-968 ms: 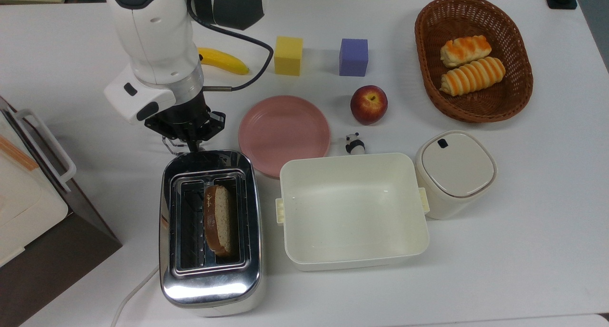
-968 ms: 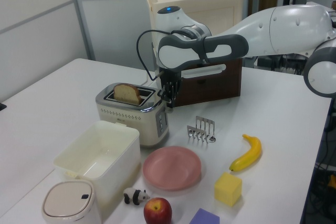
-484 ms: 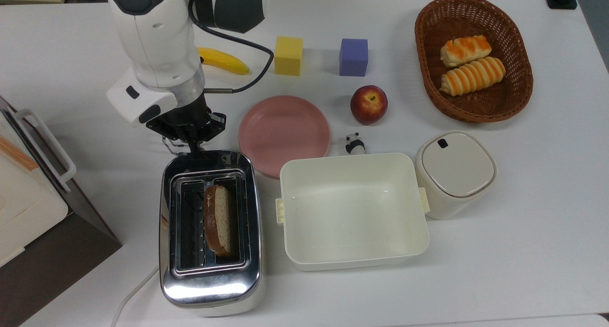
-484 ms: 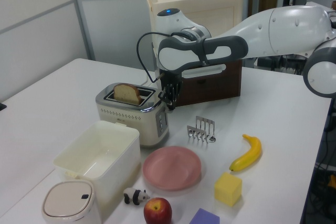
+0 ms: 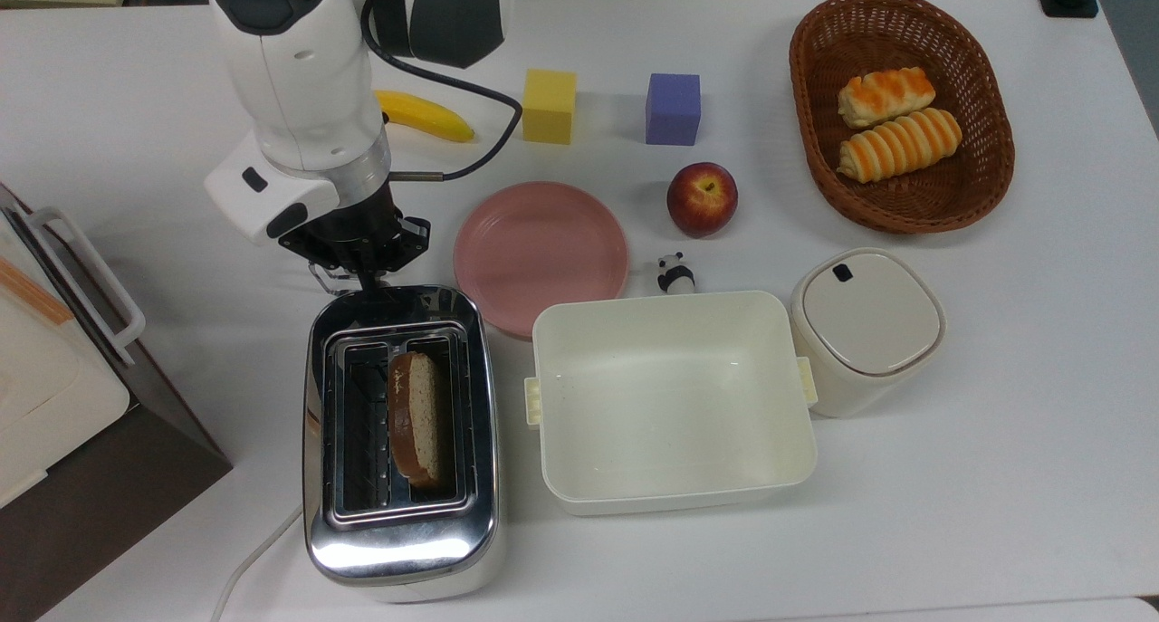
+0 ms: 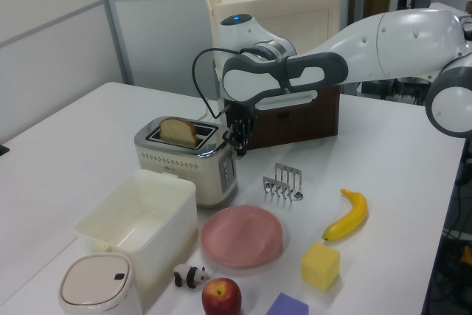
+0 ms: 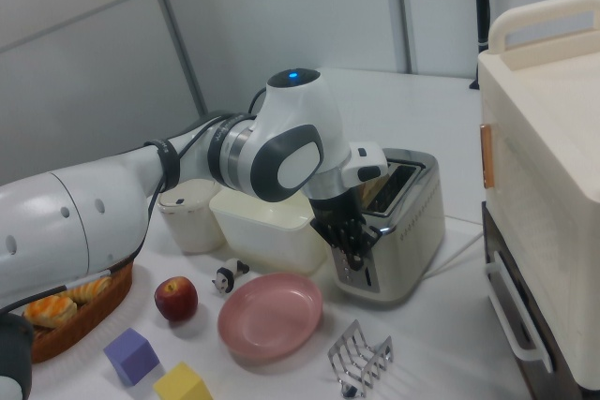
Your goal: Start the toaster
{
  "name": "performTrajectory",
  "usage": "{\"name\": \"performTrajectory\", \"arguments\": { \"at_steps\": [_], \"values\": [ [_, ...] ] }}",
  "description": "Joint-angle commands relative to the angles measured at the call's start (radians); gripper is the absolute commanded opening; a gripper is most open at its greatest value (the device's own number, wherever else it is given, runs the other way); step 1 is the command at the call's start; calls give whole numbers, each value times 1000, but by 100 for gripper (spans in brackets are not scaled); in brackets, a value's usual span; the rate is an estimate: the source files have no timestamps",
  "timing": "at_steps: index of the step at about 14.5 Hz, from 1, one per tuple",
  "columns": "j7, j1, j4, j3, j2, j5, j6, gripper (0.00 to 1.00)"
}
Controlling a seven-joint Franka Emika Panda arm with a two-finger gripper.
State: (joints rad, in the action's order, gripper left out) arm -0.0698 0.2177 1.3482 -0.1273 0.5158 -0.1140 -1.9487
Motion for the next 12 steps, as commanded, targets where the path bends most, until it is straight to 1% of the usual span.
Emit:
{"name": "performTrajectory", "arguments": {
  "at_steps": [1,7,9,12],
  "values": [
    [-16,-9,20,5,7,-22,-39,0],
    [-11,-21,22,5,50,-64,-41,0],
    [-13,-21,41,5,52,-76,-42,0],
    [-11,-20,71,5,52,-85,-94,0]
  ]
}}
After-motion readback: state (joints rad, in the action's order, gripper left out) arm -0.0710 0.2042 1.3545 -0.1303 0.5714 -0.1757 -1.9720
